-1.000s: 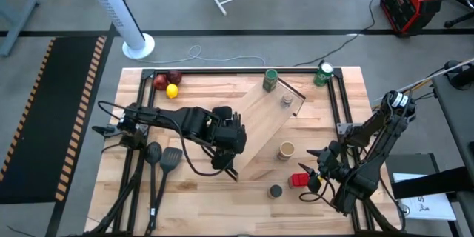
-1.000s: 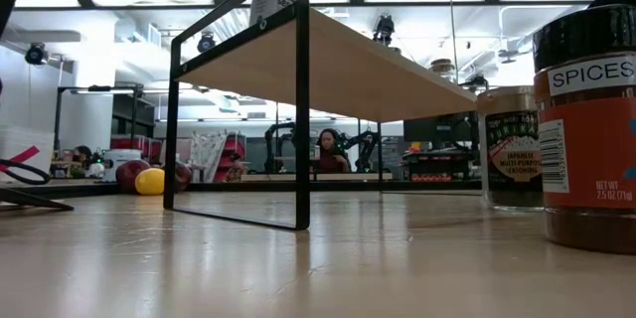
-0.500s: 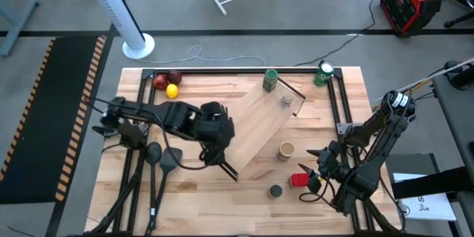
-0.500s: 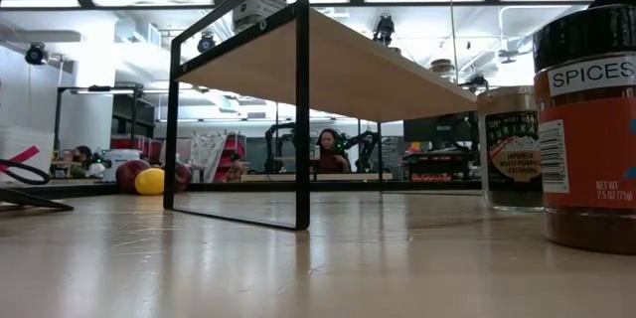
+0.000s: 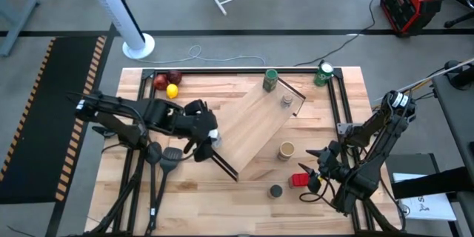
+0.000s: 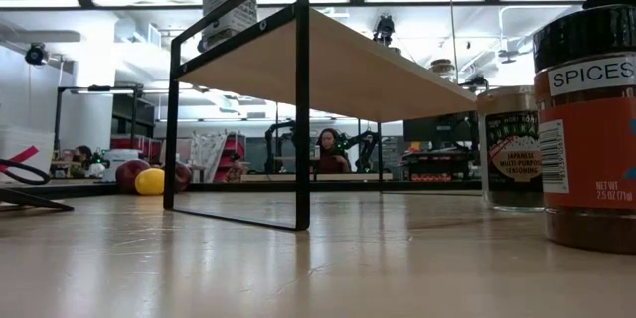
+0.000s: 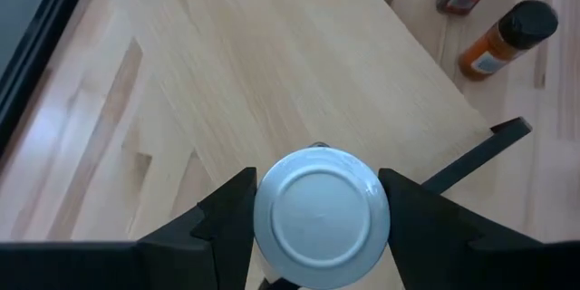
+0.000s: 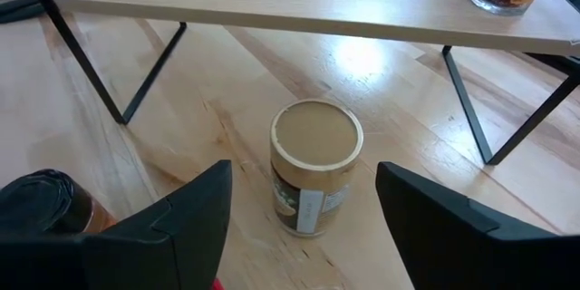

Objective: Shelf spices
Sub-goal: Put the white seasoning bottle on the shelf, then put the black seasoning bottle on the shelf aligned with the white seasoning bottle

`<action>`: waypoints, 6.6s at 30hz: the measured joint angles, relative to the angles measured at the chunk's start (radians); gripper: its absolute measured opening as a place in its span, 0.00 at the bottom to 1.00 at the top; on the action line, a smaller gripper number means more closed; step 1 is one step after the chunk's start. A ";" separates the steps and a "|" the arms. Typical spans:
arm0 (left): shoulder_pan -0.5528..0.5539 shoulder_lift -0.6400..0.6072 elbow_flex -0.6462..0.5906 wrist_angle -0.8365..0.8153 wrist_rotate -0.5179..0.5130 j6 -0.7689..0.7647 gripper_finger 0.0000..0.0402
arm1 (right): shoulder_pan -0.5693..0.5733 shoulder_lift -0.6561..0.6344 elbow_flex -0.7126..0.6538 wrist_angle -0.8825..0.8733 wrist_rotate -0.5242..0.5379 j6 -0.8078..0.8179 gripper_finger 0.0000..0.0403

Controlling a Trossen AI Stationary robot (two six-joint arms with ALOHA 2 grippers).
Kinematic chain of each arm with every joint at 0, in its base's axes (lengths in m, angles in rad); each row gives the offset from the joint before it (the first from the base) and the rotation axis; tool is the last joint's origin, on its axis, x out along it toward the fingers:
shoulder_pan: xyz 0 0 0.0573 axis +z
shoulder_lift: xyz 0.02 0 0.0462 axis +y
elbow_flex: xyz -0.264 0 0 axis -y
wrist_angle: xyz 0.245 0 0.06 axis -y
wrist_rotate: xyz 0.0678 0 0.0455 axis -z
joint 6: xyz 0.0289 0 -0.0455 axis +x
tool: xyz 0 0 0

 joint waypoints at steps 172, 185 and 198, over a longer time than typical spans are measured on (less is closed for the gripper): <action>-0.124 0.743 0.741 0.163 0.311 0.416 0.72 | 0.000 -0.001 0.000 0.017 0.001 -0.017 0.61; -0.120 0.862 0.719 0.217 0.303 0.369 0.78 | 0.000 -0.001 -0.002 0.018 0.000 -0.025 0.66; -0.125 0.914 0.670 0.318 0.262 0.371 0.79 | 0.000 -0.001 -0.002 0.021 0.001 -0.024 0.63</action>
